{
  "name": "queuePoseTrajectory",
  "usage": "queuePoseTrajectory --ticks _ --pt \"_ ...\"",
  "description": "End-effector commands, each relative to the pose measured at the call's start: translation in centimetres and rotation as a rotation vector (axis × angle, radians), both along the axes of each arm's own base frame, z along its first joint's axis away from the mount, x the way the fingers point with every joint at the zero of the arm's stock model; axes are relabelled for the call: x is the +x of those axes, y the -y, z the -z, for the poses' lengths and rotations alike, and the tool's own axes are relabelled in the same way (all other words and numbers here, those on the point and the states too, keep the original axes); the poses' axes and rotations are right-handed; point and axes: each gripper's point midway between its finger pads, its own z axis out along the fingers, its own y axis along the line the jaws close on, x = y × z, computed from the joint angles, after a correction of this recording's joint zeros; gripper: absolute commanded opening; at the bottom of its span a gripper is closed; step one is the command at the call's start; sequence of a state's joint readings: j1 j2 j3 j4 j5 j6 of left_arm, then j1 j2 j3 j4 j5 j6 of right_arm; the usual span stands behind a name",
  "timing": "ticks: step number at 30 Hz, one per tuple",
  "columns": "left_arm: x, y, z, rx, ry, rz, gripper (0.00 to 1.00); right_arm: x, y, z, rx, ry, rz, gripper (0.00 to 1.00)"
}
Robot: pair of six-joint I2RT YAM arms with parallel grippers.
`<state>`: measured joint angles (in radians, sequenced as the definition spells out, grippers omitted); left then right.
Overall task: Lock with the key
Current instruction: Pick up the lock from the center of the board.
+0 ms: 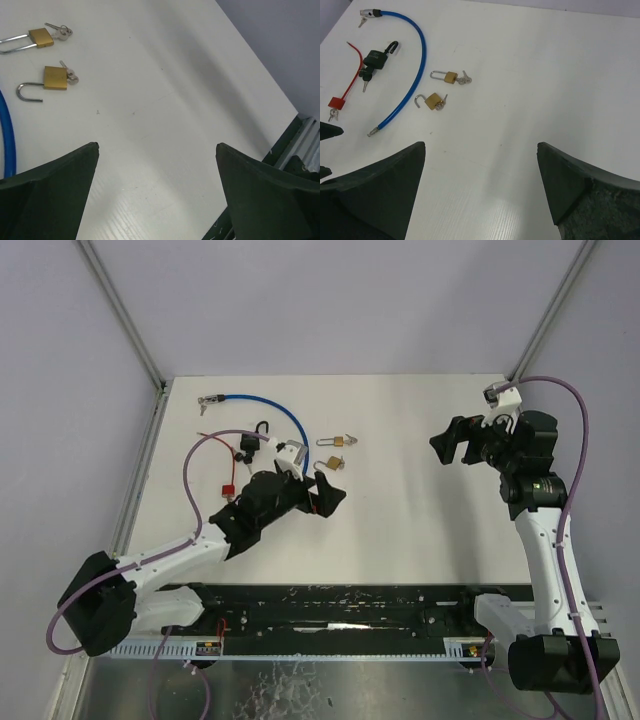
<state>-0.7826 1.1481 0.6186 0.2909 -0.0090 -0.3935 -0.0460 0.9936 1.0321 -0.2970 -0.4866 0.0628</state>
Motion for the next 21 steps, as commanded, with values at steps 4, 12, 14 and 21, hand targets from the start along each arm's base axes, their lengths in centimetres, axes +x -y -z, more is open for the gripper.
queuePoseTrajectory --ticks 4,12,14,21 --pt "0.5 1.7 -0.8 -0.201 -0.063 0.039 1.0 0.2 -0.1 -2.1 -0.013 0.102 0.0 0.99" --pt "1.0 2.2 1.5 -0.19 -0.123 0.033 1.0 -1.6 -3.3 -0.4 -0.034 0.14 -0.263 0.99" --pt "1.4 2.0 2.8 -0.153 -0.144 0.009 1.0 -3.1 -5.0 0.6 -0.035 0.167 -0.419 0.99" --pt "5.2 -1.5 8.4 0.204 -0.184 -0.229 1.0 -4.3 -5.6 2.2 -0.079 0.179 -0.52 0.99"
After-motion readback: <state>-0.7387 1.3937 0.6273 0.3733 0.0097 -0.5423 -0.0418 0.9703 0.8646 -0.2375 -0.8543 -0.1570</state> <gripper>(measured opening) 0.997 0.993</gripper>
